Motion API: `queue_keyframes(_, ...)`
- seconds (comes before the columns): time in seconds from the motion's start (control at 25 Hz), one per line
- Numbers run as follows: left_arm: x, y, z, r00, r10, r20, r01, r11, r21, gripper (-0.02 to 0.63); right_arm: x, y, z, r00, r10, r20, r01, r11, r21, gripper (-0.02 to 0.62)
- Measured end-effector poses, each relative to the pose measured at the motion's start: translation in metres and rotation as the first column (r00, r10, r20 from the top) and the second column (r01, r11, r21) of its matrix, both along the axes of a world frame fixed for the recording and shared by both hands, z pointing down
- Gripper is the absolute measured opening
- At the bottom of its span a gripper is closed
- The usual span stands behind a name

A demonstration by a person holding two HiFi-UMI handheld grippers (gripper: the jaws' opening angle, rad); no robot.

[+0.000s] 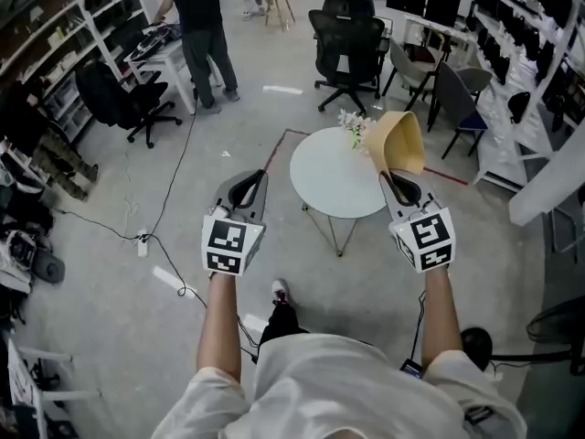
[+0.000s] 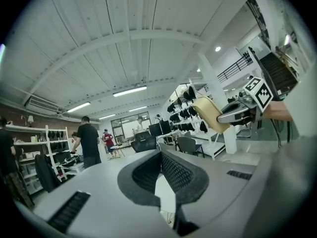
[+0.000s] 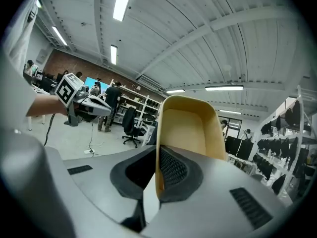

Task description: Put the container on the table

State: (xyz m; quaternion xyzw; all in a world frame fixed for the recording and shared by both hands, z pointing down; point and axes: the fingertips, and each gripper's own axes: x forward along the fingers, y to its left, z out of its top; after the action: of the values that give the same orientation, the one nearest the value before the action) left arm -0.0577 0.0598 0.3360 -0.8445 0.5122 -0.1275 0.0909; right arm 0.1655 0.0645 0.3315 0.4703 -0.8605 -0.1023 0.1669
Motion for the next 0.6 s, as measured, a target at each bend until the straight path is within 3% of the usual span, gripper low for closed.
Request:
queue_keyframes(0.16,-0.004,-0.048,0.011,0.999,0.026,-0.033,-0.026,1.0,-0.013,0.018,-0.007,-0.048,0.011,1.0,0.01,0.005,-0.01,1.0,-0.005,0.02)
queue_keyframes(0.32,-0.01,-0.117,0.011,0.994,0.102,-0.039,-0.103,0.995,-0.014,0.017,-0.023,-0.113,0.013,1.0,0.017,-0.022,-0.017,1.0,0.001,0.02)
queue_keyframes(0.6,-0.047,-0.246,0.004,0.984,0.176,0.005,-0.176,0.984,0.016,0.017,-0.07,-0.229,0.005,0.998,0.06,-0.021,-0.06,0.998,-0.004,0.02)
